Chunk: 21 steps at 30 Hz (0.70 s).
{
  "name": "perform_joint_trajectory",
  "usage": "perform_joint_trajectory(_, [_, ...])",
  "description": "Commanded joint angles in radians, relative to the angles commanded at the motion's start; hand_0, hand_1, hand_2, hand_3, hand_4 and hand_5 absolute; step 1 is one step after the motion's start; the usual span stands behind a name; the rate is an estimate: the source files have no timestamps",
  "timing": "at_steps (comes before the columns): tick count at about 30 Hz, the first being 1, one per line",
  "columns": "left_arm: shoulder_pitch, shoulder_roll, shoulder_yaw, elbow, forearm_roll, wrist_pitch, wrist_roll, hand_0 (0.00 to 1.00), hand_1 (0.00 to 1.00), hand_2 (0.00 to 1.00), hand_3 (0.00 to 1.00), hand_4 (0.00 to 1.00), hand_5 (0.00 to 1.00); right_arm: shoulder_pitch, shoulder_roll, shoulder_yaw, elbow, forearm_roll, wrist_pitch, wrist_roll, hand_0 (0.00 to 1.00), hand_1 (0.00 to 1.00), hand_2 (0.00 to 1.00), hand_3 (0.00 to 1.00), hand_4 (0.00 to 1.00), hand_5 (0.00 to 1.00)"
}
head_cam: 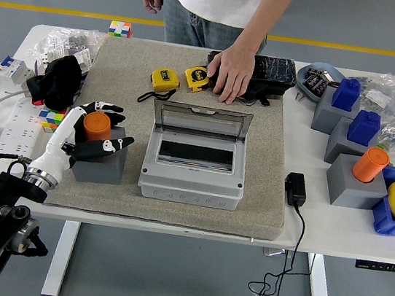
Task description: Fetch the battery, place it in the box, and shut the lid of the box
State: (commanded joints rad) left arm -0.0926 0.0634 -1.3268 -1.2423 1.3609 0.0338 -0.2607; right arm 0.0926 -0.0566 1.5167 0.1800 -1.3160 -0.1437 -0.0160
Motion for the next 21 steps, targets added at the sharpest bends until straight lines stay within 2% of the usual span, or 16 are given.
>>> perform_joint_trajectory(2, [-0.004,-0.002,0.004,0.003,-0.003,0.012,-0.002,0.423,0.491,0.376,0.423,0.998,0.057,0.000,0.000,0.001,0.000,-0.001,-0.001,-0.001,0.815,0.788,0.780,0.811,0.998,0.998])
perform_joint_trajectory(3, [-0.006,-0.003,0.006,0.004,-0.004,0.017,-0.003,0.242,0.272,0.259,0.284,0.998,0.044,0.000,0.000,0.002,0.000,-0.002,-0.001,-0.001,0.815,0.788,0.780,0.811,0.998,0.998])
perform_joint_trajectory(8, [-0.013,-0.007,0.015,0.013,0.000,0.046,-0.005,0.242,0.272,0.259,0.284,0.998,0.044,0.000,-0.001,0.002,0.000,0.001,-0.002,0.000,0.815,0.788,0.780,0.811,0.998,0.998])
perform_joint_trajectory(9, [-0.014,-0.008,0.017,0.014,0.004,0.057,-0.005,0.136,0.145,0.182,0.190,0.998,0.002,0.000,-0.001,0.002,0.000,0.001,-0.002,0.000,0.815,0.788,0.780,0.810,0.998,0.998])
perform_joint_trajectory(14, [-0.022,-0.011,0.030,0.021,0.009,0.103,-0.010,0.136,0.145,0.182,0.190,0.998,0.002,-0.001,-0.001,0.003,0.000,-0.001,-0.004,0.000,0.815,0.788,0.780,0.810,0.998,0.998])
perform_joint_trajectory(15, [-0.023,-0.011,0.033,0.023,0.008,0.109,-0.011,0.107,0.100,0.142,0.151,0.998,0.002,0.000,-0.001,0.002,0.000,0.000,-0.004,0.000,0.814,0.788,0.780,0.810,0.998,0.998])
perform_joint_trajectory(21, [-0.023,-0.013,0.051,0.021,0.005,0.132,-0.016,0.108,0.098,0.137,0.144,0.998,0.002,0.001,0.000,0.000,0.000,0.001,-0.006,0.001,0.814,0.789,0.780,0.811,0.998,0.998])
